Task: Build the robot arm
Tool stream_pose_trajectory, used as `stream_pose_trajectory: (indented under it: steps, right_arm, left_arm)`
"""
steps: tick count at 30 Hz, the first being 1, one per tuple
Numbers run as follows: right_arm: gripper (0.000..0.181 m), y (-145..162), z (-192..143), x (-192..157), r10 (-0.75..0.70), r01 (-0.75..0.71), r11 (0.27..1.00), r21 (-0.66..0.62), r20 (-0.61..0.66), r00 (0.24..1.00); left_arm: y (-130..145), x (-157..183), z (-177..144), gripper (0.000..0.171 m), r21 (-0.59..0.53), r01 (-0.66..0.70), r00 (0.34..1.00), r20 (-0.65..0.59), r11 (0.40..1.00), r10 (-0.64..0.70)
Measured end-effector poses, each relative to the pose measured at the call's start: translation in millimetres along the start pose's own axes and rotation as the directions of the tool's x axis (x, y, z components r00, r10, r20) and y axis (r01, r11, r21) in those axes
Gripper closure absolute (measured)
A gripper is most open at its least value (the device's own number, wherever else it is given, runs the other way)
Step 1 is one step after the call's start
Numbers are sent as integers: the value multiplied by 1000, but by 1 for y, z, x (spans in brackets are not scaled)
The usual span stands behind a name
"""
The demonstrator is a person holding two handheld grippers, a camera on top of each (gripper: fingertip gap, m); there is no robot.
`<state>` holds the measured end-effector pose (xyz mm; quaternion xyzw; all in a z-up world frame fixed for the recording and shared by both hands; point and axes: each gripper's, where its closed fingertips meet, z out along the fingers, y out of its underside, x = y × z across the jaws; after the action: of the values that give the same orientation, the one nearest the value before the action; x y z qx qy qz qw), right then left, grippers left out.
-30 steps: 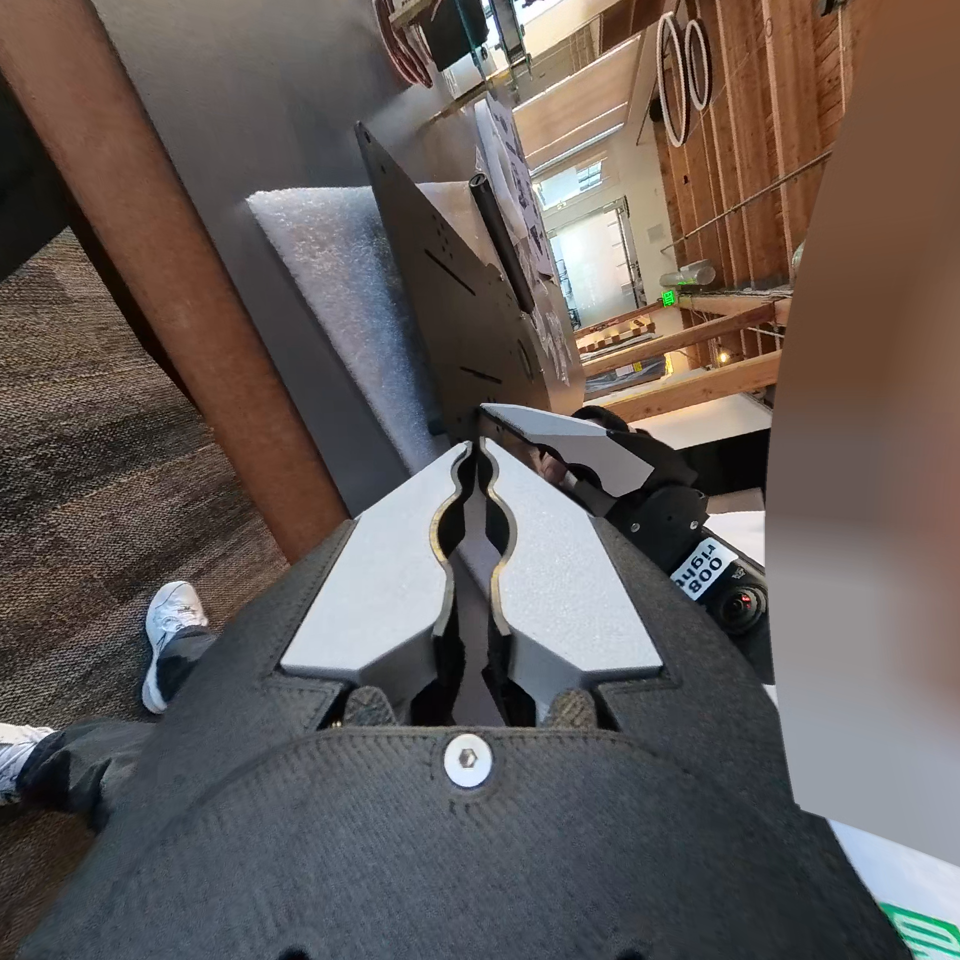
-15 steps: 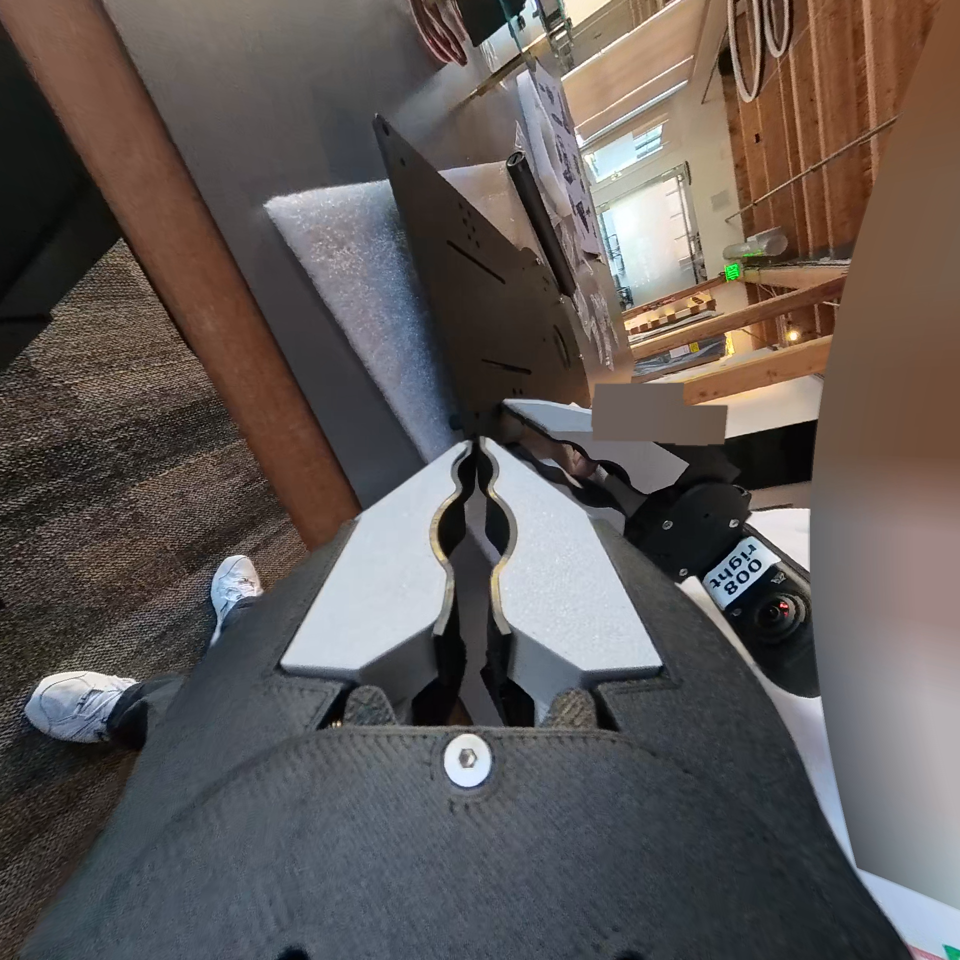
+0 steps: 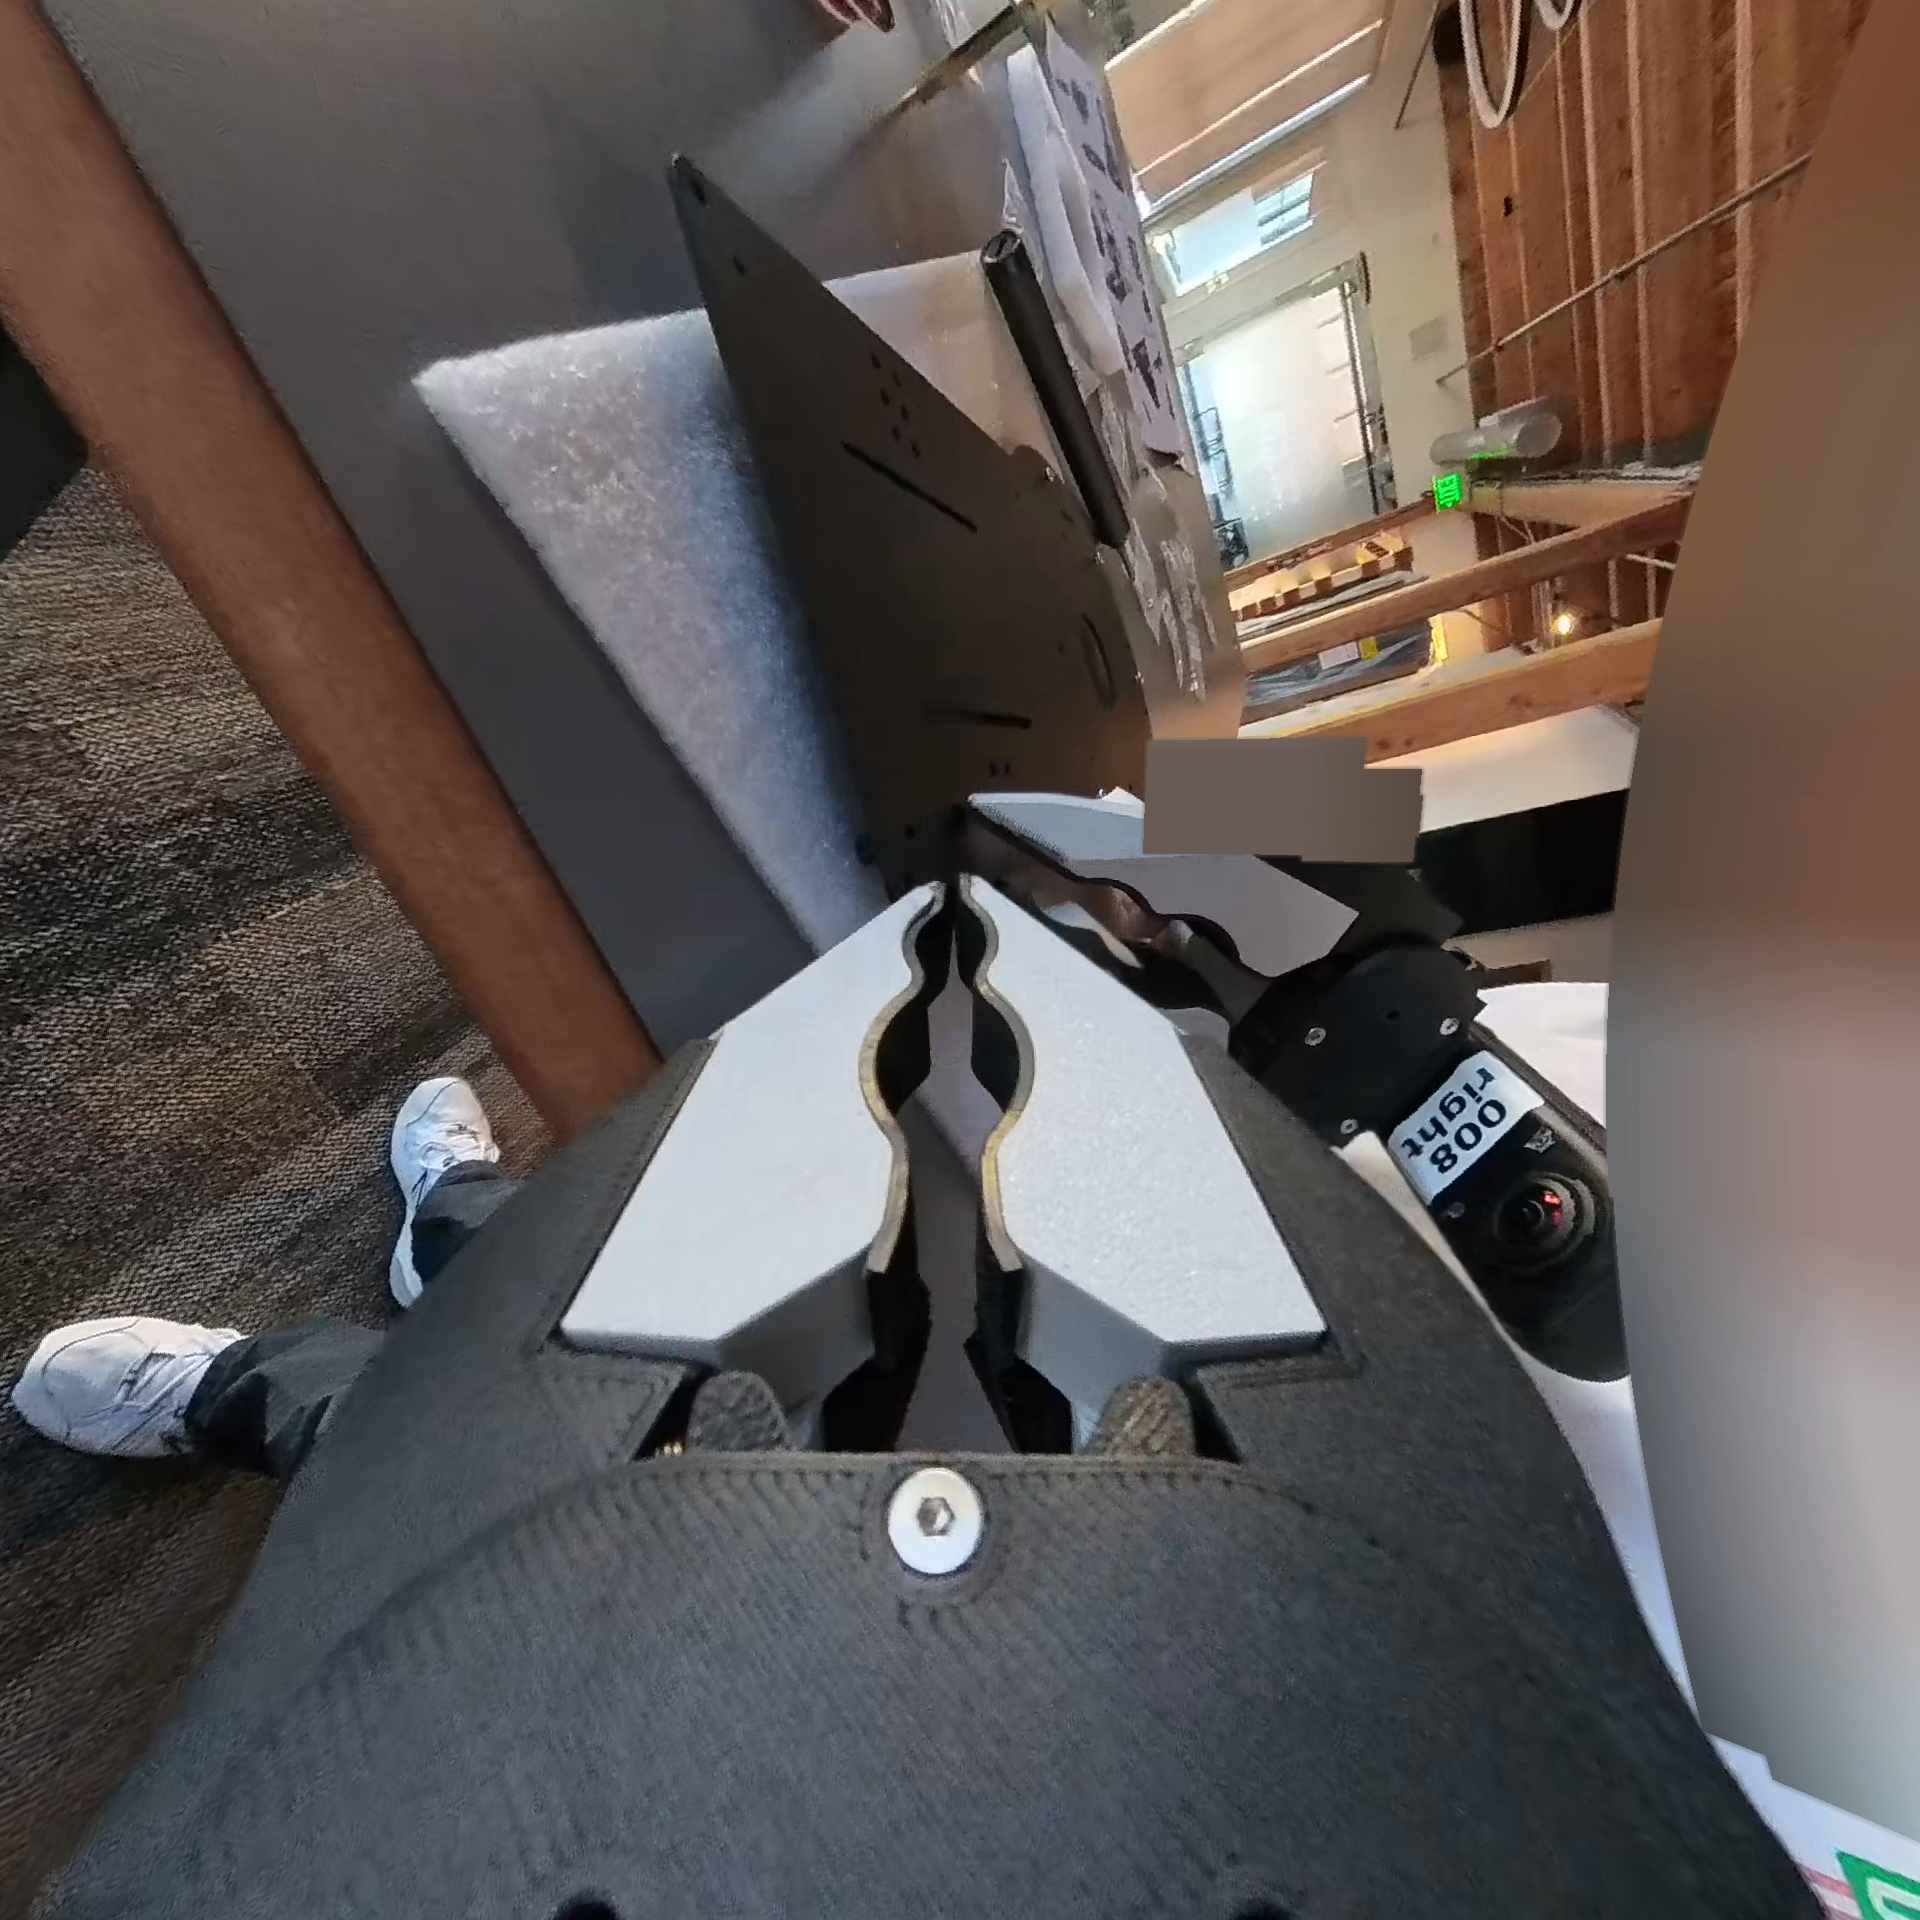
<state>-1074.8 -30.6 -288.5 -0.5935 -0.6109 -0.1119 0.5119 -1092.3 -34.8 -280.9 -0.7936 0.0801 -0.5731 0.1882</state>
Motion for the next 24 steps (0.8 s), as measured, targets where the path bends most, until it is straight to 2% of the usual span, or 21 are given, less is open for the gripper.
stream_pose_trajectory:
  steps: [11,16,24]
  right_arm:
    - [172,-1,-1,-3,-25,25,1000,13,12,1000]
    - [173,-1,-1,-3,-28,27,999,20,11,1000]
    - [174,-2,0,-5,-31,31,999,23,18,999]
  left_arm:
    - [-2,1,-4,171,0,37,999,-31,999,-37]
    - [-7,-1,-7,171,29,-10,1000,-12,1000,10]
    - [-12,-8,-1,171,-14,-53,998,33,999,53]
